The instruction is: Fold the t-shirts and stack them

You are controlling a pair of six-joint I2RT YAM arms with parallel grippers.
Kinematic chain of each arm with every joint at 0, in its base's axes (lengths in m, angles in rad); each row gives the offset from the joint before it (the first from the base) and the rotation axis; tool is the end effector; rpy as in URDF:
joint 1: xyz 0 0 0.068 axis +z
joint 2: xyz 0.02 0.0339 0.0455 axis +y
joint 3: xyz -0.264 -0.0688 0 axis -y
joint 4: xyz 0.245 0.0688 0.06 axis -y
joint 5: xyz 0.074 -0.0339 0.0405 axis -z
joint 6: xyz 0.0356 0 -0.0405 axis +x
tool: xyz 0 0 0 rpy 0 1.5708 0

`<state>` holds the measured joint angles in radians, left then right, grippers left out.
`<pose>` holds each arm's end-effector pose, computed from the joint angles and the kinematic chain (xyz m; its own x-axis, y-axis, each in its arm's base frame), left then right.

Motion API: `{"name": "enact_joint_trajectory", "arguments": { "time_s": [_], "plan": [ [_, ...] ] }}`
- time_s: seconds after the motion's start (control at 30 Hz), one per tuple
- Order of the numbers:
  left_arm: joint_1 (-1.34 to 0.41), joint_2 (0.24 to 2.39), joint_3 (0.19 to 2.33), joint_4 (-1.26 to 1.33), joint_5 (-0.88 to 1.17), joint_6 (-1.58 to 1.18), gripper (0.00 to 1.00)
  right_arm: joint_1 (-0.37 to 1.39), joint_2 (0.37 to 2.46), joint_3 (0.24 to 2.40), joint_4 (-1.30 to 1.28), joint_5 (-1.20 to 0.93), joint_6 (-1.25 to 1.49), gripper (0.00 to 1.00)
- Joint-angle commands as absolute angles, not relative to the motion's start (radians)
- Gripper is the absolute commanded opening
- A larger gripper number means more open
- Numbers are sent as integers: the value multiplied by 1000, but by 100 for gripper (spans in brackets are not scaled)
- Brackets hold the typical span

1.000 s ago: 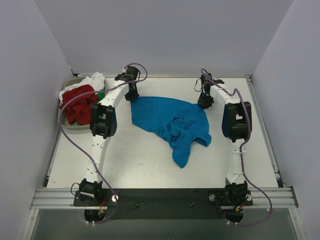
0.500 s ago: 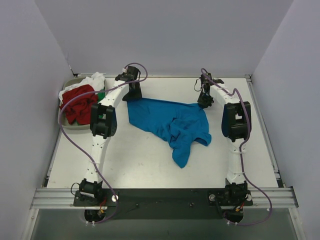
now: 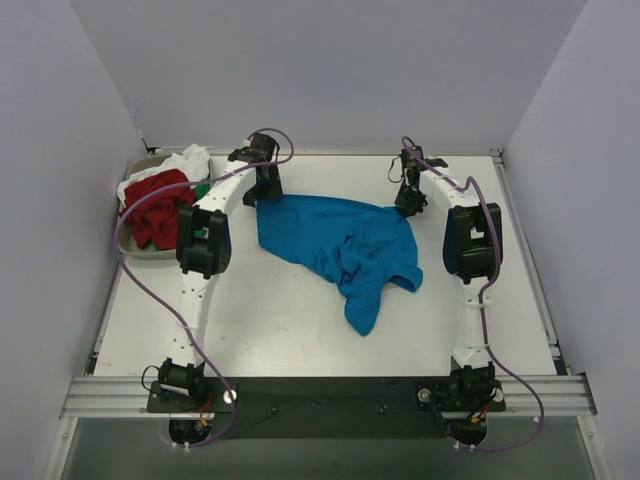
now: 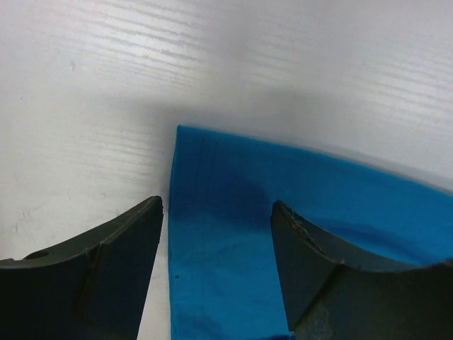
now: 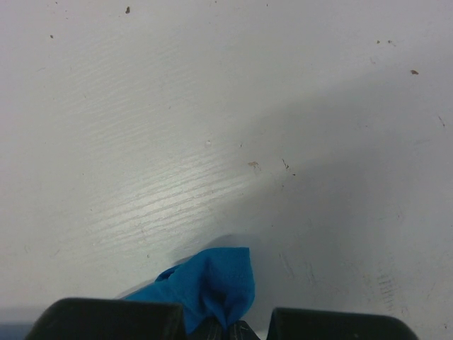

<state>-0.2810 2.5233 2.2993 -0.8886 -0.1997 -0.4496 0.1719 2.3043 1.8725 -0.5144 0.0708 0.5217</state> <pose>0.5165 -0.1417 0.1729 -0.8575 -0.1958 -0.4757 -0.2056 0.9781 -0.0320 0.5013 0.0845 0.1727 -0.7576 0.3730 -0.5356 0.2857 0.9273 0.2417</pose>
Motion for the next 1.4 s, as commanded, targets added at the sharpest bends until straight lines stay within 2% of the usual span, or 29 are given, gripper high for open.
{"name": "enact_joint_trajectory", "arguments": {
  "time_s": [0.0,0.2,0.87,1.13,1.27,1.3,1.37],
  "plan": [
    [-282,2393,2244,-881,-178,-459,71,179,2335,1888,-572,89,517,0],
    [-285,2373,2250,-884,-204,-448,71,187,2330,1884,-571,91,515,0],
    [-275,2574,2411,-933,-252,-442,70,189,2303,1867,-561,100,497,0],
    [-267,2608,2408,-943,-279,-448,64,190,2303,1858,-555,101,494,0],
    [-262,2623,2401,-942,-270,-448,48,190,2306,1855,-552,100,494,0],
    [-261,2625,2401,-943,-267,-448,38,189,2307,1853,-551,98,497,0],
    [-262,2632,2398,-943,-265,-448,32,189,2307,1853,-551,97,499,0]
  ]
}}
